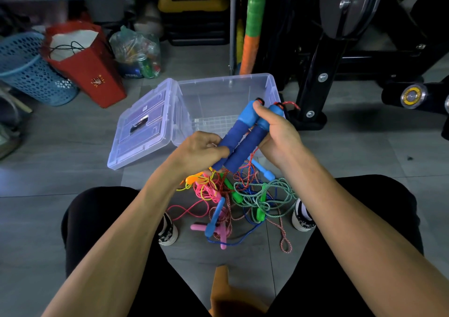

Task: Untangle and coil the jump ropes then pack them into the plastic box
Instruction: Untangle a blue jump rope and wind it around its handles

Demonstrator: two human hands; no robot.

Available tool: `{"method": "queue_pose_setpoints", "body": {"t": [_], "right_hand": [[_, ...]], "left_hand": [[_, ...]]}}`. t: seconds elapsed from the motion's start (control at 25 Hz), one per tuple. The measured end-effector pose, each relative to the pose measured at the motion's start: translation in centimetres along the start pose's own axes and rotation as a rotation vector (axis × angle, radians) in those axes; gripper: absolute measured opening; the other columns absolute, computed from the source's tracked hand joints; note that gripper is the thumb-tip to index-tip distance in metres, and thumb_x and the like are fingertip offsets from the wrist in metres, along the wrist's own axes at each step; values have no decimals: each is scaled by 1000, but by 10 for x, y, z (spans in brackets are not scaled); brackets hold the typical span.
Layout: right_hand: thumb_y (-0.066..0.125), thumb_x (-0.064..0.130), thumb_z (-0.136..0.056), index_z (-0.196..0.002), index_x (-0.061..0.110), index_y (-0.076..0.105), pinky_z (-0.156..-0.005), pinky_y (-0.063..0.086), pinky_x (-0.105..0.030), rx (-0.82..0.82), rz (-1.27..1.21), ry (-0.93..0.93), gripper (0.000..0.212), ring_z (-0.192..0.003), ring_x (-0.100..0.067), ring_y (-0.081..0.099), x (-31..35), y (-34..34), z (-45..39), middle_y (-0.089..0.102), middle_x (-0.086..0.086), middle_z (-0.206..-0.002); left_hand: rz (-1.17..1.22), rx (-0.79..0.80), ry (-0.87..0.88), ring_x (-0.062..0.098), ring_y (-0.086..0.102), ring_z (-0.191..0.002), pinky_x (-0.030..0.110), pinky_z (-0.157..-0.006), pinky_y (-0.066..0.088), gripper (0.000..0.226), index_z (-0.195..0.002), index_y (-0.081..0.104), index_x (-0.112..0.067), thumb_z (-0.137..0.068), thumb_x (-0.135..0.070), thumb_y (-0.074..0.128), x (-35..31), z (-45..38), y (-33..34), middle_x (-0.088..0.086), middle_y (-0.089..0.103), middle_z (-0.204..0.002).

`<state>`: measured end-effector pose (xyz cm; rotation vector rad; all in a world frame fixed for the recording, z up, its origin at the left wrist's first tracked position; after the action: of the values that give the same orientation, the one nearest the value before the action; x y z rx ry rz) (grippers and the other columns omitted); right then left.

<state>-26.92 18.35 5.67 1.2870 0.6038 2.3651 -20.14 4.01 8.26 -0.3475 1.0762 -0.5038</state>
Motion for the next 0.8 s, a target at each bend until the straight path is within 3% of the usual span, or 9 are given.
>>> {"method": "queue_pose_setpoints", "body": {"t": [0.2, 0.28, 0.4, 0.56, 0.72, 0.8], "right_hand": [[71, 15, -85, -99, 6, 58, -82, 52, -36, -146, 17, -100, 21, -83, -22, 62, 11, -12, 4, 60, -10, -91], [68, 19, -88, -113, 1, 58, -90, 51, -38, -163, -5, -117, 32, -91, -24, 62, 12, -13, 5, 59, -14, -99], [67, 25, -89, -126, -5, 54, -99, 51, -41, -109, -1, -89, 49, -104, -28, 67, 9, -9, 4, 64, -18, -110], [67, 24, -90, -115, -1, 62, -76, 57, -29, -26, 4, -51, 36, -87, -18, 72, -3, 3, 12, 71, -12, -103], [69, 27, -88, -110, 3, 64, -75, 55, -30, -48, -30, -49, 33, -85, -18, 71, 0, -1, 13, 72, -10, -100], [68, 24, -89, -106, 4, 63, -76, 56, -30, -40, -63, -66, 27, -86, -18, 70, 5, -1, 12, 69, -10, -100]], "left_hand": [[-55, -90, 151, 23, 57, -69, 36, -68, 49, 13, -93, 63, -11, -88, -21, 57, -13, 1, 3, 9, 63, -75], [-38, -140, 216, 22, 58, -73, 32, -69, 46, 10, -100, 61, -16, -94, -21, 54, -18, 1, 1, 6, 62, -79], [-20, -151, 257, 9, 56, -77, 15, -68, 41, 18, -115, 58, -26, -99, -26, 50, -22, 1, 1, -6, 62, -88], [65, -121, 274, 14, 59, -89, 26, -78, 46, 23, -122, 56, -25, -101, -24, 48, -26, 1, 7, -3, 65, -100], [148, -85, 203, 10, 52, -73, 27, -71, 41, 12, -104, 60, -23, -99, -17, 51, -17, -5, 8, -6, 58, -83], [171, -75, 177, 15, 51, -75, 30, -73, 41, 10, -104, 61, -21, -98, -19, 53, -13, -6, 7, -3, 58, -83]]}}
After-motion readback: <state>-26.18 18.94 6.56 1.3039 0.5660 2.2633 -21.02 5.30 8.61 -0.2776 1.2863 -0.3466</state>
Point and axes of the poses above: each hand's wrist, its own z-axis away from the middle knuckle, its own y-axis out of the palm, x = y × z, the point moved 10 cm from there along -z, towards the middle knuckle
